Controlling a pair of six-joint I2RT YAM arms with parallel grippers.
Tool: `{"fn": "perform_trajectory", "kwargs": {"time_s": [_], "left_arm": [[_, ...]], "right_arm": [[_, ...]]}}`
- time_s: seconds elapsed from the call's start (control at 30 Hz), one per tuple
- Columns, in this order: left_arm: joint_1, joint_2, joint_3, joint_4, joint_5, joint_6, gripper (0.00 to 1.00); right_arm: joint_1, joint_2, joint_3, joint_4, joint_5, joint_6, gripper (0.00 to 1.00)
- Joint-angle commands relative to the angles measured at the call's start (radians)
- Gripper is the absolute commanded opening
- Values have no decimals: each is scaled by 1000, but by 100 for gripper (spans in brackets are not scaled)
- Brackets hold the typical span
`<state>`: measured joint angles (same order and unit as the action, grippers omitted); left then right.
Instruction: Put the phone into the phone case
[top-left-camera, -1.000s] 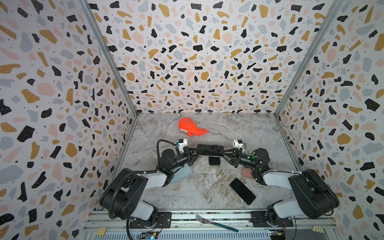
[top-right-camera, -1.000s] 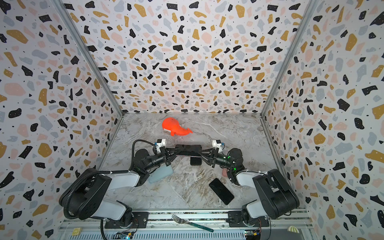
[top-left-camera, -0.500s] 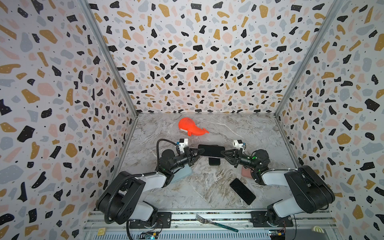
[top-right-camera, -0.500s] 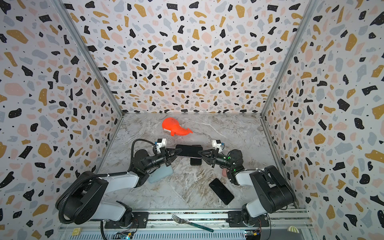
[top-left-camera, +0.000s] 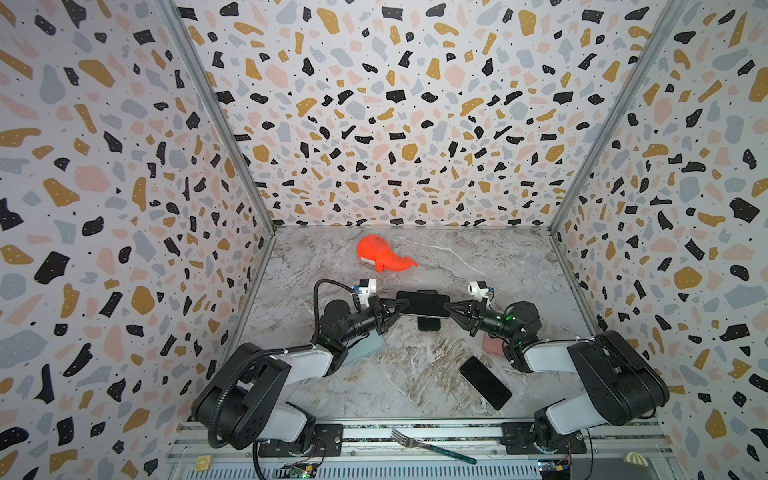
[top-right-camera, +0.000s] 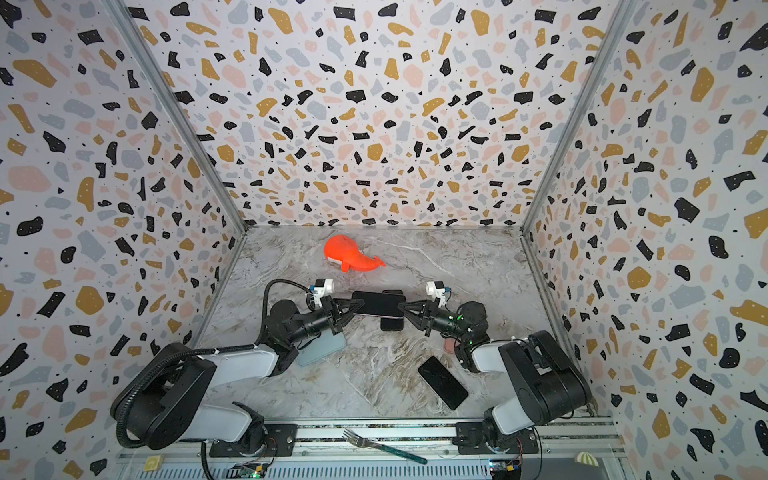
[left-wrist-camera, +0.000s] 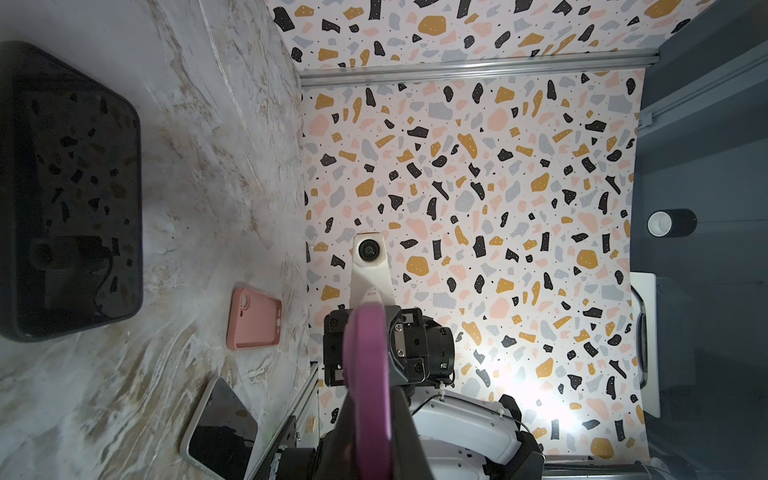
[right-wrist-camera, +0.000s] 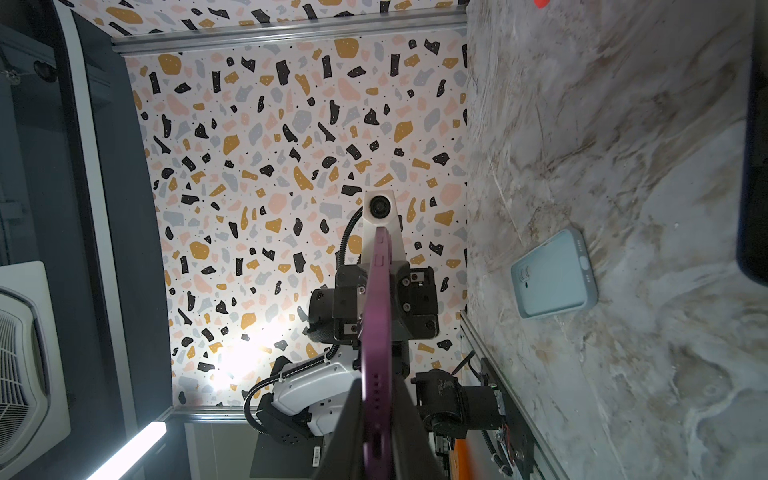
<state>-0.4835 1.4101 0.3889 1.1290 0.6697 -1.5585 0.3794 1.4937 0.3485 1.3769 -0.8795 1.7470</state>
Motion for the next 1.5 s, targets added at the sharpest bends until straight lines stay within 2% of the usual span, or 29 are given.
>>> {"fn": "perform_trajectory", "kwargs": {"time_s": [0.0,0.07,0.1,0.13,0.23,0.27,0.33,0.4,0.47,0.5,0.6,1.0,1.27,1.47], "left_arm": [[-11,-16,-1,71,8,28,0],[-14,-12,-1,64,5,31,1],[-15,-11,1,59,8,36,8],[-13,-11,3,53,13,45,22],[-12,-33,19,-62,39,109,43],[-10,-50,28,-145,44,154,47],[5,-100,63,-416,30,305,55],[30,-155,132,-793,-40,511,62],[60,-171,204,-1089,-118,658,65],[77,-167,226,-1192,-155,721,65],[114,-141,245,-1411,-281,800,61],[156,-231,229,-1627,-620,791,59],[192,-285,200,-1650,-721,773,55],[197,-235,155,-1600,-694,782,49]], "right_arm": [[-1,-11,8,49,4,8,10],[-1,-15,8,45,9,8,9],[-2,-17,6,40,11,6,9],[-2,-21,7,31,13,1,9],[-9,-24,4,15,25,-8,5],[-13,-26,4,8,26,-15,5],[-26,-27,4,-9,24,-32,4],[-37,-23,3,-15,18,-50,4],[-42,-17,-2,-24,11,-68,4],[-42,-12,-7,-24,7,-77,4],[-34,-8,-17,-28,-8,-99,3],[-32,-107,9,-391,-47,-377,3],[-25,-117,41,-512,-49,-489,3],[-15,-114,49,-528,-45,-504,3]]}}
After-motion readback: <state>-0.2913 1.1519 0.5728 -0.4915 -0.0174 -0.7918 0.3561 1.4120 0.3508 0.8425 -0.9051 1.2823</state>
